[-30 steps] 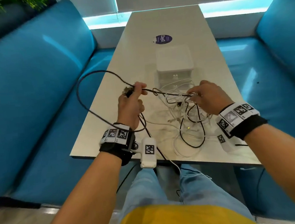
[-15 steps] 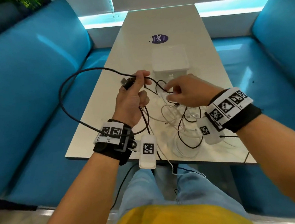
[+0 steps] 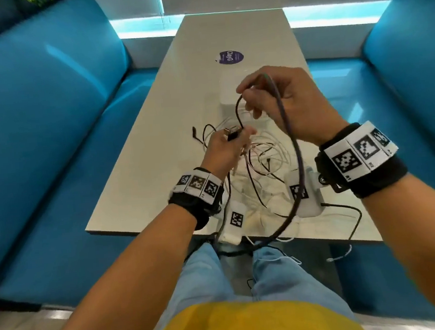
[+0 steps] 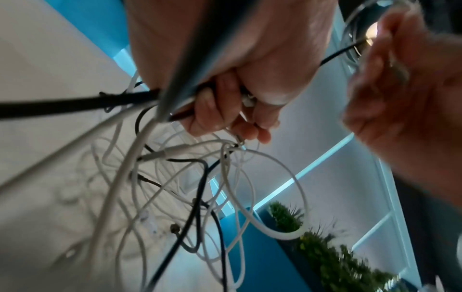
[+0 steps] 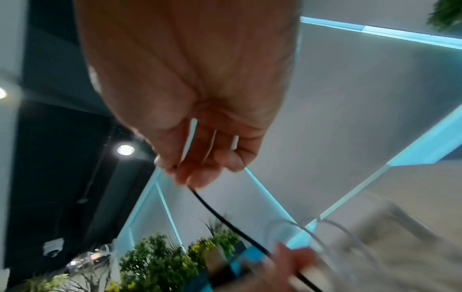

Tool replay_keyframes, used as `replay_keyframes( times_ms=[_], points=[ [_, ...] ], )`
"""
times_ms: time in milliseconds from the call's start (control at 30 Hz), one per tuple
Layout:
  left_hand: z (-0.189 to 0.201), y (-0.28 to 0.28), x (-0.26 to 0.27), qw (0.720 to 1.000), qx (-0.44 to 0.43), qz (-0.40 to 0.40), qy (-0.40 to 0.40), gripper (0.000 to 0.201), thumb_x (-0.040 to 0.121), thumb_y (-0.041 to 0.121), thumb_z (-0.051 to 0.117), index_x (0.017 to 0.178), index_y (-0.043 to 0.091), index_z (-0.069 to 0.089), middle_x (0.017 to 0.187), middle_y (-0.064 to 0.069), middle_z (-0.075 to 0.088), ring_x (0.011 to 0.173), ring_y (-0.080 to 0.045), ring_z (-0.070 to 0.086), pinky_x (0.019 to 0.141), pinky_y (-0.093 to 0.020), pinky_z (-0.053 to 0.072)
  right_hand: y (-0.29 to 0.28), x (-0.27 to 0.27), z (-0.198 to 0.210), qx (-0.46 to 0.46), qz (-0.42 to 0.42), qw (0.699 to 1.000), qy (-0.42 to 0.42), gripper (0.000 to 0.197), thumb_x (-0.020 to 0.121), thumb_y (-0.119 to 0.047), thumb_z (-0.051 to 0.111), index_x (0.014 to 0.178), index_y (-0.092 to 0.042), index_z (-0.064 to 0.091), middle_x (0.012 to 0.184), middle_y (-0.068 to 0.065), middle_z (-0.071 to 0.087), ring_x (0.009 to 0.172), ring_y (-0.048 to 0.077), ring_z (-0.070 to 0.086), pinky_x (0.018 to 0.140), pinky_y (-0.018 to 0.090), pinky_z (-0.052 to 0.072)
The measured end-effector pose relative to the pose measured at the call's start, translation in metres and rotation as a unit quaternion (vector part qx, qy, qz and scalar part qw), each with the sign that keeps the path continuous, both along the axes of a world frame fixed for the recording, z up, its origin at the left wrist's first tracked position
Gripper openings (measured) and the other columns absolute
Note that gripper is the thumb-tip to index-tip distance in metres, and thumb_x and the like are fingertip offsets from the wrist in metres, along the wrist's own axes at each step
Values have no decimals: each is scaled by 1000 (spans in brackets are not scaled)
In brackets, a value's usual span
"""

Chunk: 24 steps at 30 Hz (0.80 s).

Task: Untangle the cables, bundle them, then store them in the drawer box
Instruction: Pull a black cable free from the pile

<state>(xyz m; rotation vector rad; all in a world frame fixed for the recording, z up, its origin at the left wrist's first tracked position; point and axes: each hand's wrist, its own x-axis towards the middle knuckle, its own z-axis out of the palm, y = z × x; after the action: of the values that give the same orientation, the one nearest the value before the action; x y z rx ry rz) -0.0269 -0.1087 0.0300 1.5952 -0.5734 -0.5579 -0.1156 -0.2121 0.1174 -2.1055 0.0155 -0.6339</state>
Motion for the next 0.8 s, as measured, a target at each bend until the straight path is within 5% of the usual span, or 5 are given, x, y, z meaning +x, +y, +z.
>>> replay_keyframes(
  times_ms=[133, 233, 467, 567, 800],
  points=[
    [6, 7, 3, 996, -56, 19, 60, 18, 96, 20, 56, 85, 12, 67, 70, -4, 57, 37, -2, 41, 41, -18, 33, -19, 1, -61, -104, -73, 961, 247, 48, 89, -42, 62, 132, -26, 49, 86, -11, 54, 79, 9, 51, 76, 25, 40],
    [6, 18, 14, 994, -80, 14, 72, 21, 98, 23, 53, 84, 18, 69, 71, 2, 58, 39, -7, 27, 40, -20, 24, -32, 2, -102, -140, -56, 916, 371, 26, 89, -46, 61, 108, -27, 59, 93, -5, 59, 88, 18, 55, 78, 30, 40],
    [-1, 54, 36, 959, -171, 149, 171, 22, 101, 25, 47, 90, 18, 64, 77, 3, 64, 39, -5, 22, 41, -18, 21, -64, 1, -101, -99, -130, 928, 336, 21, 85, -43, 67, 74, -25, 67, 60, -1, 64, 57, 13, 60, 62, 27, 44],
    [-1, 66, 47, 941, -206, 195, 184, 22, 101, 31, 46, 93, 20, 63, 77, 5, 66, 38, -4, 22, 39, -18, 23, -79, -6, -101, -89, -168, 918, 347, 25, 85, -42, 68, 83, -18, 73, 61, 2, 67, 56, 12, 60, 58, 24, 42],
    [17, 60, 32, 961, -216, 104, 136, 24, 101, 29, 44, 94, 21, 65, 79, 5, 64, 41, -5, 22, 44, -19, 21, -49, -1, -62, -157, -162, 938, 262, 34, 85, -43, 67, 116, -30, 64, 90, -5, 59, 93, 18, 57, 90, 33, 44]
  ],
)
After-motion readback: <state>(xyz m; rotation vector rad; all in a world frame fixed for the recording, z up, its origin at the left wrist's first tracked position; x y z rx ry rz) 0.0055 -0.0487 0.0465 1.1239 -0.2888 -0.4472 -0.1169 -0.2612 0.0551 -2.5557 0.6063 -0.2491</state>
